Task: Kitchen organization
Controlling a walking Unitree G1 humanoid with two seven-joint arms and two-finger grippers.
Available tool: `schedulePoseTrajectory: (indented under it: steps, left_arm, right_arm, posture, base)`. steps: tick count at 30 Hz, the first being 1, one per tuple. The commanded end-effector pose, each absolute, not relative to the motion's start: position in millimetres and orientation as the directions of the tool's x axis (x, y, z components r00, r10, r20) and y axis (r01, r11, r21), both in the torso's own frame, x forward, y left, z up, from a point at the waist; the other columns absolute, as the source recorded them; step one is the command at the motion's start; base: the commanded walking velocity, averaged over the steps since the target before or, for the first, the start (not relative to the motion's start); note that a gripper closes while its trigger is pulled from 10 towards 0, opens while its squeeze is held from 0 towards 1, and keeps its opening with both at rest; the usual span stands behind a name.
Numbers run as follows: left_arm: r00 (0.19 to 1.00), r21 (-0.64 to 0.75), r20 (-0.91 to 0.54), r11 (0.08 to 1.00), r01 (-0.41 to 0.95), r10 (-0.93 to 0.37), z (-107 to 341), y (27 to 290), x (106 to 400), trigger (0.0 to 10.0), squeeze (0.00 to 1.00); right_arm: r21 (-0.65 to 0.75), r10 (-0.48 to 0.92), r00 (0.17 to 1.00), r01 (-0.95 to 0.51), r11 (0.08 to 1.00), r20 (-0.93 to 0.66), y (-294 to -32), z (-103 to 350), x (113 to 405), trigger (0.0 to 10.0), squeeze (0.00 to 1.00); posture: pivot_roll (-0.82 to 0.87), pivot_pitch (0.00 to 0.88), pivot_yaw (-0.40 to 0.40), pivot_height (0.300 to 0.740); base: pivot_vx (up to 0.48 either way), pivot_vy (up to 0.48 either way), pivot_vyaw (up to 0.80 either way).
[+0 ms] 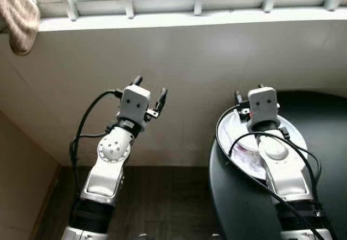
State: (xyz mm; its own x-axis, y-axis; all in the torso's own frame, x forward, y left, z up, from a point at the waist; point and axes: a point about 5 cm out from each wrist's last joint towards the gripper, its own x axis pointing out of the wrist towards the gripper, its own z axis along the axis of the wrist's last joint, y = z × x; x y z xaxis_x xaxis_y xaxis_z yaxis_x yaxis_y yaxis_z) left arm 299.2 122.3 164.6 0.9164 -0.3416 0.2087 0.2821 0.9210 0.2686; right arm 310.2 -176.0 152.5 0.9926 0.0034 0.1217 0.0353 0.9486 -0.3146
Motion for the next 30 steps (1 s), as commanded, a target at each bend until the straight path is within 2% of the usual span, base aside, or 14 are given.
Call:
schedulePoseTrajectory:
  steps: [1, 2, 4, 5, 17, 24, 26, 30]
  left_arm:
    - [0.915, 0.28, 0.202, 0.916, 0.287, -0.349, 164.6, 122.8, 299.7, 10.0, 0.0]
    - [0.915, 0.28, 0.202, 0.916, 0.287, -0.349, 164.6, 122.8, 299.7, 10.0, 0.0]
    - [0.915, 0.283, 0.199, 0.914, 0.29, -0.352, 163.6, 122.5, 299.5, 10.0, 0.0]
    - [0.914, 0.284, 0.198, 0.914, 0.291, -0.353, 163.3, 122.2, 299.5, 10.0, 0.0]
    - [0.917, 0.296, 0.192, 0.912, 0.286, -0.35, 162.8, 122.0, 301.8, 10.0, 0.0]
    - [0.919, 0.302, 0.194, 0.912, 0.277, -0.344, 163.3, 124.6, 302.8, 10.0, 0.0]
    - [0.92, 0.303, 0.193, 0.913, 0.274, -0.341, 163.1, 125.0, 303.1, 10.0, 0.0]
    - [0.92, 0.304, 0.192, 0.912, 0.275, -0.341, 162.7, 124.5, 303.2, 10.0, 0.0]
  right_arm:
    - [-0.287, 0.018, 1.0, -0.013, 0.958, 0.014, -179.2, 138.4, 310.0, 10.0, 0.0]
    - [-0.287, 0.018, 1.0, -0.013, 0.958, 0.014, -179.2, 138.4, 310.0, 10.0, 0.0]
    - [-0.311, 0.079, 0.986, -0.122, 0.943, -0.145, -177.4, 116.5, 308.6, 10.0, 0.0]
    - [-0.321, 0.09, 0.98, -0.144, 0.936, -0.177, -177.7, 111.9, 307.8, 10.0, 0.0]
    - [-0.386, 0.219, 0.942, -0.307, 0.87, -0.255, -180.5, 114.6, 321.1, 10.0, 0.0]
    - [-0.343, 0.172, 0.946, -0.264, 0.901, -0.276, -193.5, 118.9, 329.4, 10.0, 0.0]
    - [-0.297, 0.106, 0.953, -0.192, 0.935, -0.284, -208.9, 124.2, 335.9, 10.0, 0.0]
    - [-0.263, 0.108, 0.95, -0.189, 0.946, -0.293, -213.6, 127.0, 338.1, 10.0, 0.0]
  posture:
    - [-0.12, 0.045, 0.037, 0.74]
    - [-0.12, 0.045, 0.037, 0.74]
    - [-0.12, 0.042, 0.038, 0.74]
    - [-0.12, 0.042, 0.037, 0.74]
    - [-0.11, 0.029, 0.038, 0.74]
    - [-0.11, 0.027, 0.036, 0.74]
    - [-0.11, 0.03, 0.036, 0.74]
    - [-0.11, 0.033, 0.039, 0.74]
  base:
    - [0.0, 0.0, -0.68]
    - [0.0, 0.0, -0.68]
    - [0.0, 0.0, 0.0]
    - [0.0, 0.0, 0.0]
    - [0.0, 0.0, 0.0]
    - [0.0, 0.0, 0.0]
    - [0.0, 0.0, 0.0]
    - [0.0, 0.0, 0.0]
